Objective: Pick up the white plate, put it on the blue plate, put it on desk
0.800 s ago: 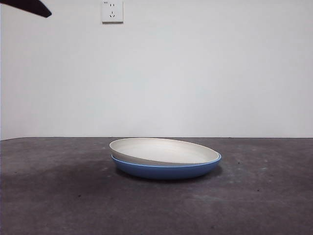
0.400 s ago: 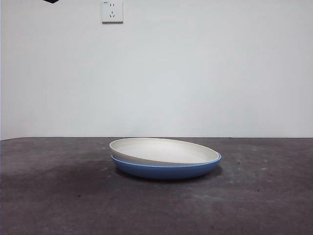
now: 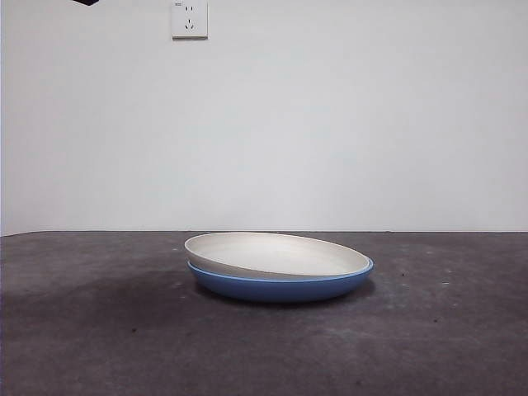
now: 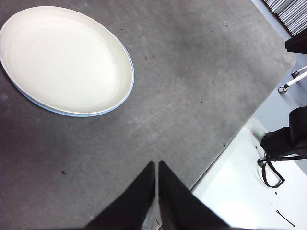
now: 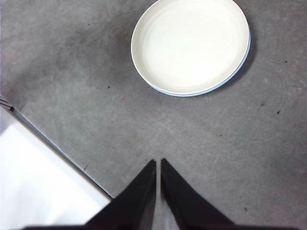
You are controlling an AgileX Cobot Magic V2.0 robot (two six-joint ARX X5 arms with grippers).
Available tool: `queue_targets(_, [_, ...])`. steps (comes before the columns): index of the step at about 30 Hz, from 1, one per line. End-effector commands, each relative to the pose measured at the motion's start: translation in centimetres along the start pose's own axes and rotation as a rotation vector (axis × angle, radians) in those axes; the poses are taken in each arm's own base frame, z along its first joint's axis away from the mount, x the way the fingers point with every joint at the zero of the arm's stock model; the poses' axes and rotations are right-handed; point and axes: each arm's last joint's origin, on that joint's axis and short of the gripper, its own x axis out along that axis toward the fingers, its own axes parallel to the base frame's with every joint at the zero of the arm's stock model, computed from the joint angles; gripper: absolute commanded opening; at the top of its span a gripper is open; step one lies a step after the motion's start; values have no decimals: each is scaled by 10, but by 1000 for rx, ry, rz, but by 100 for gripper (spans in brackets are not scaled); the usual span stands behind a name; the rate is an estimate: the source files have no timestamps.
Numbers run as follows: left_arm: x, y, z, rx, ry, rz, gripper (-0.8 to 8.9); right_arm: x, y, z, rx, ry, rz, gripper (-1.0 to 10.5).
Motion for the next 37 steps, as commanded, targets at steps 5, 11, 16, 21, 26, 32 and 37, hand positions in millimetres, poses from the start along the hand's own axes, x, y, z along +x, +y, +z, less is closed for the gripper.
queue_targets(5, [0, -2, 3, 25, -6, -13, 10, -2, 2, 4, -24, -16, 6, 9])
queue_targets(11, [-13, -6, 1, 98, -65, 3, 10, -2, 2, 4, -24, -16, 6, 9])
queue_targets(16, [-48, -6, 9, 289, -394, 217, 10, -2, 2, 4, -24, -16, 6, 9])
queue_targets(21, [-79, -3, 2, 393, -739, 503, 10, -2, 2, 4, -24, -16, 7, 9])
queue_targets(26, [-85, 8, -31, 412, -893, 788, 10, -2, 2, 4, -24, -16, 7, 9])
queue_targets(32, [-62, 33, -76, 364, -877, 903, 10, -2, 2, 4, -24, -17, 6, 9])
queue_targets(37, [-36, 56, -111, 317, -818, 925, 10, -2, 2, 4, -24, -17, 6, 9])
